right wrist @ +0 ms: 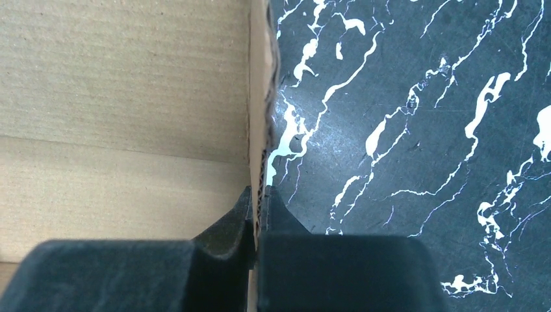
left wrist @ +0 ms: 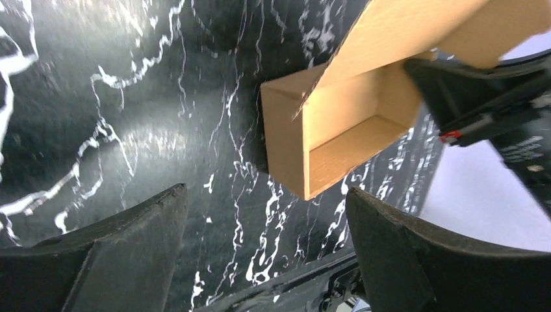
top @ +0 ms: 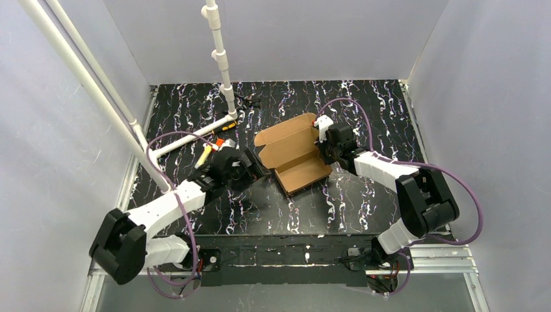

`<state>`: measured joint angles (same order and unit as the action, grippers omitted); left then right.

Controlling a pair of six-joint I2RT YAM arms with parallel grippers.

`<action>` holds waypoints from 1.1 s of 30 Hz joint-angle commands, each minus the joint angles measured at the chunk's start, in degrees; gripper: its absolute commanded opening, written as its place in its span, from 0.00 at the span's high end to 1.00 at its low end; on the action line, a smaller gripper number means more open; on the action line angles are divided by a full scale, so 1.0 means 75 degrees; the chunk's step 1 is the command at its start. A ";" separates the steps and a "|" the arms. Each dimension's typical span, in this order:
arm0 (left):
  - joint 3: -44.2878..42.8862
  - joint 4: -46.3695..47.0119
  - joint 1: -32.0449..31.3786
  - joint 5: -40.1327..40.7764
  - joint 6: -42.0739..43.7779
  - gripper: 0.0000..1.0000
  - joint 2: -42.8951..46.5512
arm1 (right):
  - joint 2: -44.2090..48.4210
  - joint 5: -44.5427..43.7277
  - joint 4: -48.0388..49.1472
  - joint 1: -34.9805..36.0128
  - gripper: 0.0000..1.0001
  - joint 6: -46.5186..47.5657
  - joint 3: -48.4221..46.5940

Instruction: Fold the paper box

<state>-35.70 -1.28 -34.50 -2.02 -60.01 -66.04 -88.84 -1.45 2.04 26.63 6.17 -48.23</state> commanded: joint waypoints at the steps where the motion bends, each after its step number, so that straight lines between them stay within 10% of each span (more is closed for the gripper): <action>1: -0.1214 -0.1641 -0.1125 0.1410 -0.0715 0.13 -0.0527 | 0.0449 -0.0070 0.0464 -0.0012 0.99 -0.0222 -0.0004; 11: -0.3727 -0.3238 -0.1803 0.2534 -0.0469 0.34 -0.3426 | 0.0416 0.0135 0.0442 -0.0011 0.99 -0.0258 -0.0005; 22: -0.4991 -0.4152 -0.1991 0.2869 0.0021 0.99 -0.5110 | 0.0349 0.0410 0.0401 -0.0003 0.99 -0.0284 -0.0049; 29: -0.5216 -0.4271 -0.2015 0.3009 0.0357 0.98 -0.5094 | 0.0352 0.0452 0.0395 0.0000 0.99 -0.0284 -0.0038; 31: -0.5215 -0.4346 -0.2024 0.2922 0.0378 0.67 -0.4936 | 0.0339 0.0440 0.0395 -0.0001 0.99 -0.0291 -0.0038; 33: -0.5143 -0.4474 -0.2060 0.2887 0.0251 0.59 -0.4649 | 0.0337 0.0449 0.0395 0.0000 0.99 -0.0284 -0.0038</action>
<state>-73.14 -30.94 -49.15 18.55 -58.72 -104.68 -87.42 0.97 3.01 26.68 4.32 -48.18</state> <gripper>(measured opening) 0.352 0.055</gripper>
